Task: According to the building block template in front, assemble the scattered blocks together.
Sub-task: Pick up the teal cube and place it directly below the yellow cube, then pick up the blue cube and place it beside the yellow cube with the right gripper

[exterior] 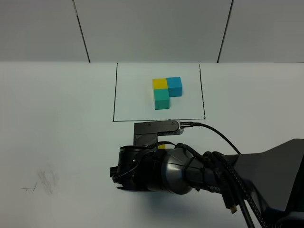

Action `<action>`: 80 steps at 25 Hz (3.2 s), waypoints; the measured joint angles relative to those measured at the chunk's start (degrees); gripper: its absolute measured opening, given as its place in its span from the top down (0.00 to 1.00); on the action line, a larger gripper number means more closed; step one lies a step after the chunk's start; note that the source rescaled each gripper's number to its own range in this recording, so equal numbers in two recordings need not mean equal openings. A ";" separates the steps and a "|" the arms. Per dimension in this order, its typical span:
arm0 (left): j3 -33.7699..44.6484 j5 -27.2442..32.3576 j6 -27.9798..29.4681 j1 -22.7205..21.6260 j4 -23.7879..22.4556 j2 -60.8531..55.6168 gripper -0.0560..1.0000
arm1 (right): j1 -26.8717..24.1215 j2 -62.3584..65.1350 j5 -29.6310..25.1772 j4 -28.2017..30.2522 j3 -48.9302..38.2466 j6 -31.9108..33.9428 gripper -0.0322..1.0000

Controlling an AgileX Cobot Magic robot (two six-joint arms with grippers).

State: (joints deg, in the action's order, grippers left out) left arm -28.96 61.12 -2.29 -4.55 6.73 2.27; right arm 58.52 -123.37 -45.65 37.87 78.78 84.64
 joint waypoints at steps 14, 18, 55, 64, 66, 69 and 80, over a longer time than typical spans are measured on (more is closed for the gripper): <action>0.00 0.00 0.00 0.00 0.00 0.00 0.33 | -0.02 0.00 0.12 -0.40 0.00 -1.69 0.96; 0.00 0.00 0.00 0.00 0.00 0.00 0.33 | -0.06 0.00 0.28 -0.57 0.00 -1.81 0.96; 0.00 0.00 0.00 0.00 0.00 0.00 0.33 | -0.06 -0.33 -3.71 -4.23 2.97 -8.65 0.57; 0.00 0.00 0.00 0.00 0.00 0.00 0.33 | -0.06 4.75 -4.91 -6.78 3.19 -15.55 0.40; 0.00 0.00 0.00 0.00 0.00 0.00 0.33 | -0.06 7.17 -5.48 -8.50 3.95 -19.74 0.40; 0.00 0.00 0.00 0.00 0.00 0.00 0.33 | -0.06 11.61 -7.61 -8.97 5.58 -25.51 0.40; 0.00 0.00 0.00 0.00 0.00 0.00 0.33 | -0.01 30.00 -22.98 -0.79 6.91 -34.94 0.40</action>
State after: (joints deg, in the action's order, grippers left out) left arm -28.96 61.12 -2.29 -4.55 6.73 2.27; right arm 58.51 -93.37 -68.64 37.08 85.69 49.70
